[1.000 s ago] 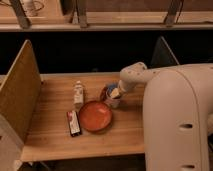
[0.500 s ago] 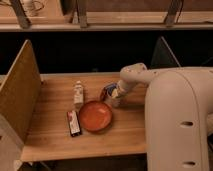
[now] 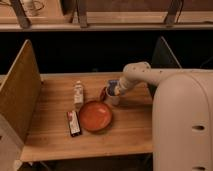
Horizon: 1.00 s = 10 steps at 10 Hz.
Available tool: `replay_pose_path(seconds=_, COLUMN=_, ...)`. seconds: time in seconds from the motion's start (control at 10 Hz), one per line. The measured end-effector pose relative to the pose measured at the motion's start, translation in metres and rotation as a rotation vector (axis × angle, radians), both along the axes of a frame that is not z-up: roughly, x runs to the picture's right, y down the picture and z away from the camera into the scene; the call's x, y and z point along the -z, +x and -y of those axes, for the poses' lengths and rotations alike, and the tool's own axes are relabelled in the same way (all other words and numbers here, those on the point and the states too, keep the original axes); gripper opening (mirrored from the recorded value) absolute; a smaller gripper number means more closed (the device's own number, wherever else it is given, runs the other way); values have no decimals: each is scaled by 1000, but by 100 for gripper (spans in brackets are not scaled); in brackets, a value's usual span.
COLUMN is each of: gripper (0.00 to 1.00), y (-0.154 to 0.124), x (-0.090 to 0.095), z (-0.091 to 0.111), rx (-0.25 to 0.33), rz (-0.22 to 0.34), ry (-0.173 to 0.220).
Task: Pick up the ceramic cup
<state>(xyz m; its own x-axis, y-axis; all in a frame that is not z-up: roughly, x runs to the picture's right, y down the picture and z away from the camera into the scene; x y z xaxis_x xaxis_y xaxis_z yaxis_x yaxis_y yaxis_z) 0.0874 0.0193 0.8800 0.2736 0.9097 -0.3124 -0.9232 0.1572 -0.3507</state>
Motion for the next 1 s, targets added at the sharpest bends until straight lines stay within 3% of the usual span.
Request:
replay_pose_path(seconds=0.5, gripper=0, y=-9, x=49, z=44, rx=-59, rz=113, ry=126)
replay_pose_path(seconds=0.8, gripper=0, y=-19, x=94, z=72, rx=-47, rz=198, ry=246)
replay_pose_path(seconds=1.0, gripper=0, y=-20, x=103, z=76, rx=-43, rz=211, ry=267)
